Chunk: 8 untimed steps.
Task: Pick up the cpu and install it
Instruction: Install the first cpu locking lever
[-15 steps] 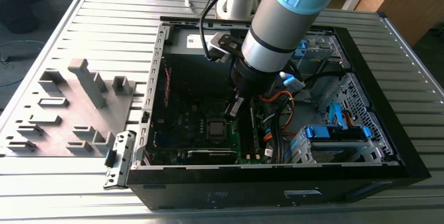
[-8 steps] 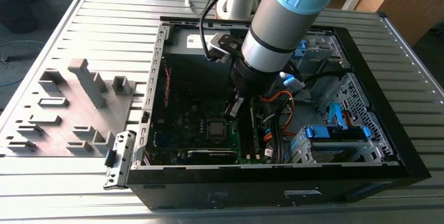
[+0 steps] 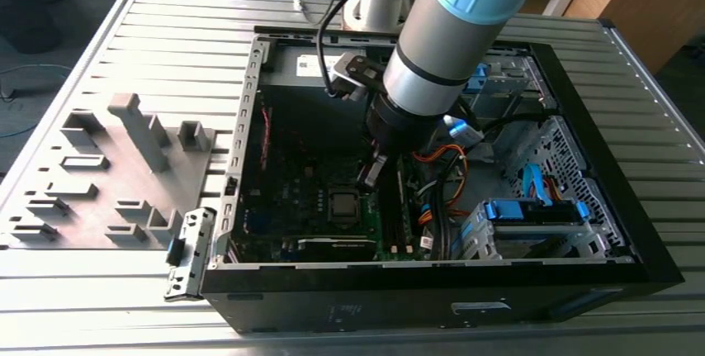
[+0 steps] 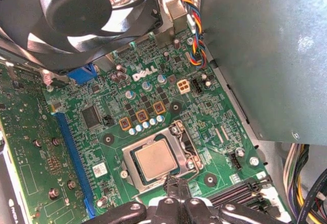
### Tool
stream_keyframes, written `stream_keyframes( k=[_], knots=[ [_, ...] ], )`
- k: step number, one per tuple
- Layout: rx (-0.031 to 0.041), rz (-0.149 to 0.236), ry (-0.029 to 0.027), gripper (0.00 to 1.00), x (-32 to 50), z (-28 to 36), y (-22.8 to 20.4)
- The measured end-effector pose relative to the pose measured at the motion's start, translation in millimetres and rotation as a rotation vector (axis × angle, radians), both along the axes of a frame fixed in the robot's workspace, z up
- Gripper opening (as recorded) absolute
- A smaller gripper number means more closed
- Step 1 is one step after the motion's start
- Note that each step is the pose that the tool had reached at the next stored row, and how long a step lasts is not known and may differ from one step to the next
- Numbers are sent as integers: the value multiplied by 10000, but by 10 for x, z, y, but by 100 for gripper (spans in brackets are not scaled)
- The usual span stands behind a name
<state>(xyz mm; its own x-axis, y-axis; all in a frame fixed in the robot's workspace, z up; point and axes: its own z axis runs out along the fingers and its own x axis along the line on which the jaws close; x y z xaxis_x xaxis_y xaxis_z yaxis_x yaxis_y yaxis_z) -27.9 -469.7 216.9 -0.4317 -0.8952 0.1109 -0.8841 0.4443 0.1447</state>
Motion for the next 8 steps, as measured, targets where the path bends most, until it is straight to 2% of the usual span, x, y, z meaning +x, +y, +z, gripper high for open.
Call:
stream_keyframes(
  k=[8],
  knots=[
    [31,-1,-1,11,-2,77,0]
  ],
)
